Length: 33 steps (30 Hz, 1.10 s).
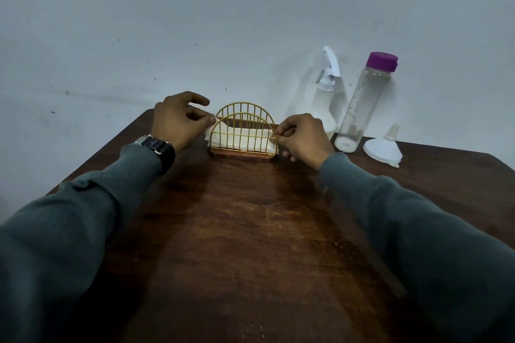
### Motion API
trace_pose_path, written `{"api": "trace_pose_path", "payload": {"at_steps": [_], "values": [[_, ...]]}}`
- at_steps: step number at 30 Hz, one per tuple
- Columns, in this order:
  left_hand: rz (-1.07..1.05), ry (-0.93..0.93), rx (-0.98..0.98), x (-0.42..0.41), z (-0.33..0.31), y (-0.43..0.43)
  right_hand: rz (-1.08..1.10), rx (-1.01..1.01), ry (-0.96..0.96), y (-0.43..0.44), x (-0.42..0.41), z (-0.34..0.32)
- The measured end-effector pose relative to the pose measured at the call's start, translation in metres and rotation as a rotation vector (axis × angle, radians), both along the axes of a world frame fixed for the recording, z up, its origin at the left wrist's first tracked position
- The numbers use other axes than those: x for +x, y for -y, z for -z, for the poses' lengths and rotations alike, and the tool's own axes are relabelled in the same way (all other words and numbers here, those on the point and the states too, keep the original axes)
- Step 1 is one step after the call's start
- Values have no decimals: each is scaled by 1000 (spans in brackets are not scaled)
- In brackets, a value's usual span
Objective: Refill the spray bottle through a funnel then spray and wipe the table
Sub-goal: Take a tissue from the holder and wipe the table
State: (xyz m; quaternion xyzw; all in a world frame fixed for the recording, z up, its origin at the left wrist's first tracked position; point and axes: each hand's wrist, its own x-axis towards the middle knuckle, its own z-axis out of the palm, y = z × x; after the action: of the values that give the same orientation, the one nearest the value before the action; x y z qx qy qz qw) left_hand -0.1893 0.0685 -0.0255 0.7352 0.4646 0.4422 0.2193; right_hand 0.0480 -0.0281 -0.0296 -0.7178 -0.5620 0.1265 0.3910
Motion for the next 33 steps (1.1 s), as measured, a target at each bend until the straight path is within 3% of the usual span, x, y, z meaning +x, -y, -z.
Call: {"api": "trace_pose_path", "payload": {"at_steps": [8,15,26,33], "values": [[29,-182,69,5,-14,7,4,45,73,8,-3,-11],[-82,-217,78,-3,-7,6,-6,39,62,21,-3,-13],[4,0,172,9,-50,24,4,190,87,32,-11,-31],[164,157,123,17,-108,57,-181,265,107,34,-41,-55]]}}
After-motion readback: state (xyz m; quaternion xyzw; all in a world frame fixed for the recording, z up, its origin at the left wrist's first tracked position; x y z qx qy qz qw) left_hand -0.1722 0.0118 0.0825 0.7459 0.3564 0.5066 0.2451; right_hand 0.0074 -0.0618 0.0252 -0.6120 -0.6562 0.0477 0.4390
